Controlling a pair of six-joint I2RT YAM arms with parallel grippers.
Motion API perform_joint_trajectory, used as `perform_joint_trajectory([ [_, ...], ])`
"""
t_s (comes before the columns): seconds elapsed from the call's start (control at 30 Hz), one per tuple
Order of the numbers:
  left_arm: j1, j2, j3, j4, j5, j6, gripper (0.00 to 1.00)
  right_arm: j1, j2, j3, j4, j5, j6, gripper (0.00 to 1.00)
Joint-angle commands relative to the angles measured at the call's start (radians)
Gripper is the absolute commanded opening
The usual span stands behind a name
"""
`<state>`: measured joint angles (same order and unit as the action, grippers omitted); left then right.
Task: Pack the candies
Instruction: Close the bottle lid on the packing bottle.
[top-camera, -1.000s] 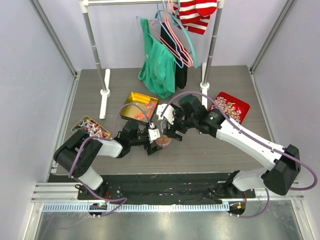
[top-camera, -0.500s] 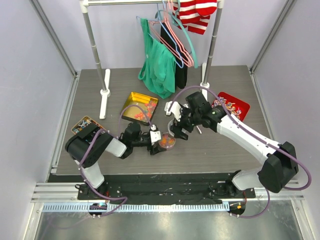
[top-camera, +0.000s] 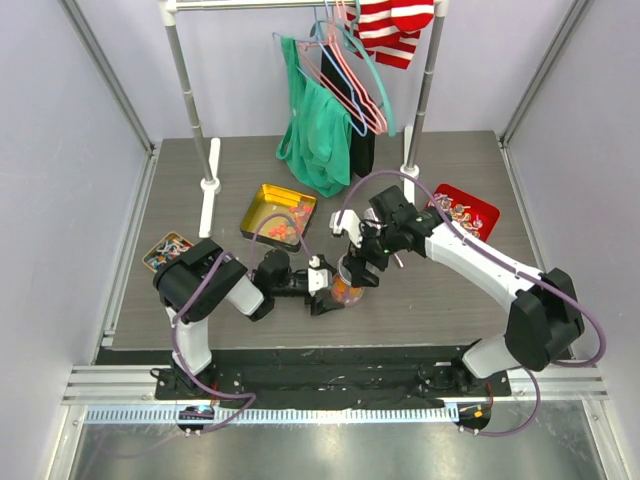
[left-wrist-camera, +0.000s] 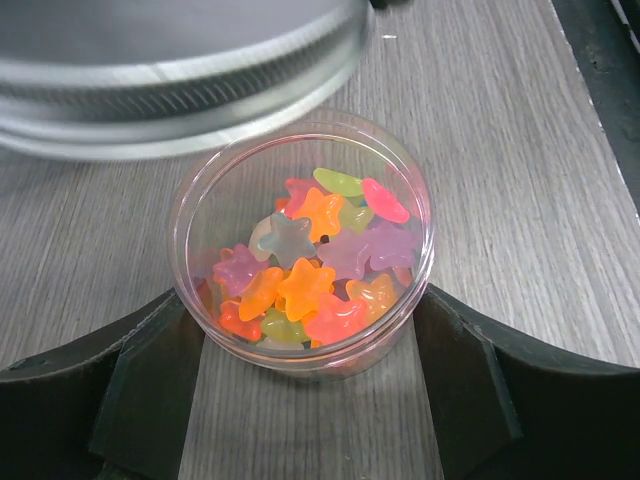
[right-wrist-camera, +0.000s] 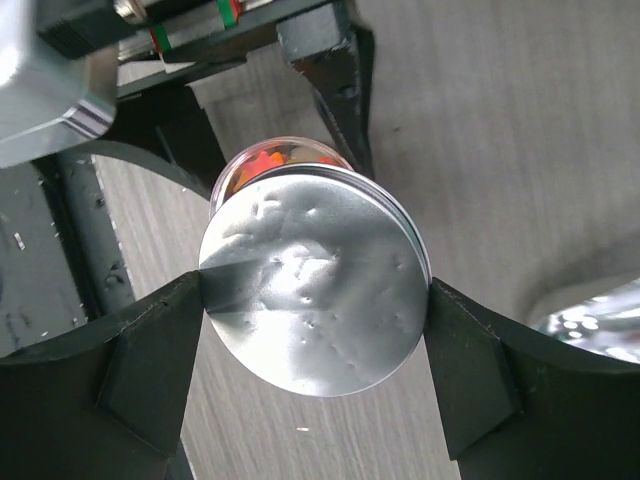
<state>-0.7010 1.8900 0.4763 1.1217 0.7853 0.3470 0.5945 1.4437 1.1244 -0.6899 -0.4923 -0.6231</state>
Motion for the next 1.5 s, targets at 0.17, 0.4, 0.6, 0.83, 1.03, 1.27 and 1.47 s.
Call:
perform_joint_trajectory([
  [0.17,-0.009,0.027,-0.004,0.101,0.031,0.018,0.88,0.001,0.035,0.023,-0.056,-0.091,-0.036,0.68],
  [0.4,-0.008,0.035,0.004,0.096,0.022,0.012,0.96,0.036,0.087,0.031,-0.068,-0.098,-0.040,0.68],
  [0.6,-0.008,0.034,0.007,0.093,0.012,0.009,1.00,0.042,0.119,0.023,-0.037,-0.080,-0.026,0.68],
  [0.83,-0.008,0.034,0.012,0.086,0.008,0.006,1.00,0.045,0.144,0.017,0.023,-0.057,0.011,0.68],
  [1.03,-0.006,0.032,0.013,0.079,0.006,0.003,0.99,0.060,0.175,0.020,0.041,-0.042,0.025,0.68],
  [1.27,-0.008,0.031,0.016,0.075,0.006,0.004,0.98,0.067,0.184,0.020,0.066,-0.019,0.036,0.68],
  [1.47,-0.008,0.029,0.018,0.072,0.005,0.004,0.98,0.067,0.193,0.017,0.067,-0.011,0.037,0.68],
])
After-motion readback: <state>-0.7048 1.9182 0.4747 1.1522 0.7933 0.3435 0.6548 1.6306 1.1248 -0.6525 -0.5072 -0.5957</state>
